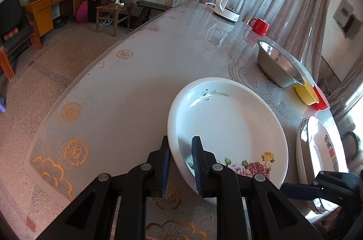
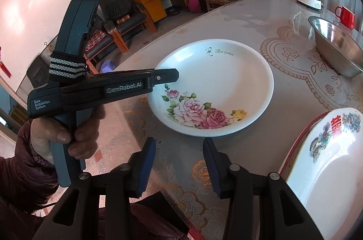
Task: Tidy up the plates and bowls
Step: 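Close the left tool on the Rose Garden plate rim and lift it, then carry the Rose Garden plate with the left tool onto the double-happiness plate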
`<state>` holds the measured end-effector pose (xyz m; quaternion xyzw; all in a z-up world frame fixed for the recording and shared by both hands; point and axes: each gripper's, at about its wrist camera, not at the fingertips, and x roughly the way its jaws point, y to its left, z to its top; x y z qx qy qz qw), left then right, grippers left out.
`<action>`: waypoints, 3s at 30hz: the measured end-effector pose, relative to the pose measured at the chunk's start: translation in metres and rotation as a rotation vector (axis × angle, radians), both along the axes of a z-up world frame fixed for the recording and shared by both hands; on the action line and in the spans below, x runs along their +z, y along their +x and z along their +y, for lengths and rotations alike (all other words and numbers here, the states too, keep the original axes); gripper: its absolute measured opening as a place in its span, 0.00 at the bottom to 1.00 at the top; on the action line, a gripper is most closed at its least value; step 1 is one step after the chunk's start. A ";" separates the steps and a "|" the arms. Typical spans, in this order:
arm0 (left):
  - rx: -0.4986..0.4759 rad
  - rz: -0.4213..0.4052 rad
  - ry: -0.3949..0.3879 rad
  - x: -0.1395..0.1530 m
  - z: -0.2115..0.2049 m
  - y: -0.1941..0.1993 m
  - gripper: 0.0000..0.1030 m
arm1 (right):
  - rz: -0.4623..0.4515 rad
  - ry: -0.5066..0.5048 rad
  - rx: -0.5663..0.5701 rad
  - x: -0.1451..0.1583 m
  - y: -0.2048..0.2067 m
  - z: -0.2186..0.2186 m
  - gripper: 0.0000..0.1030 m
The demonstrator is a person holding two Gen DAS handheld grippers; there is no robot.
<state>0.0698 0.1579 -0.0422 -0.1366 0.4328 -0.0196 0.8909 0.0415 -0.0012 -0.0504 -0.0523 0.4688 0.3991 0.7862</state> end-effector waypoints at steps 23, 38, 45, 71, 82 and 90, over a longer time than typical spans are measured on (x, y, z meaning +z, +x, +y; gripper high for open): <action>0.004 -0.034 0.082 0.000 -0.010 0.001 0.26 | 0.011 -0.079 -0.255 0.002 0.105 -0.013 0.34; 0.016 -0.052 0.123 -0.001 -0.014 -0.003 0.27 | 0.027 -0.157 -0.169 -0.009 0.114 0.011 0.24; 0.019 -0.058 0.142 -0.001 -0.016 -0.002 0.27 | 0.029 -0.152 -0.156 -0.009 0.113 0.007 0.25; 0.075 -0.061 0.127 0.006 -0.012 -0.006 0.21 | -0.039 -0.115 -0.215 0.008 0.109 -0.002 0.14; 0.075 -0.089 0.067 0.019 -0.012 -0.004 0.21 | -0.073 -0.019 -0.266 0.025 0.101 -0.022 0.12; 0.041 -0.141 0.077 0.037 -0.028 -0.005 0.21 | -0.101 0.051 -0.325 0.042 0.091 -0.043 0.12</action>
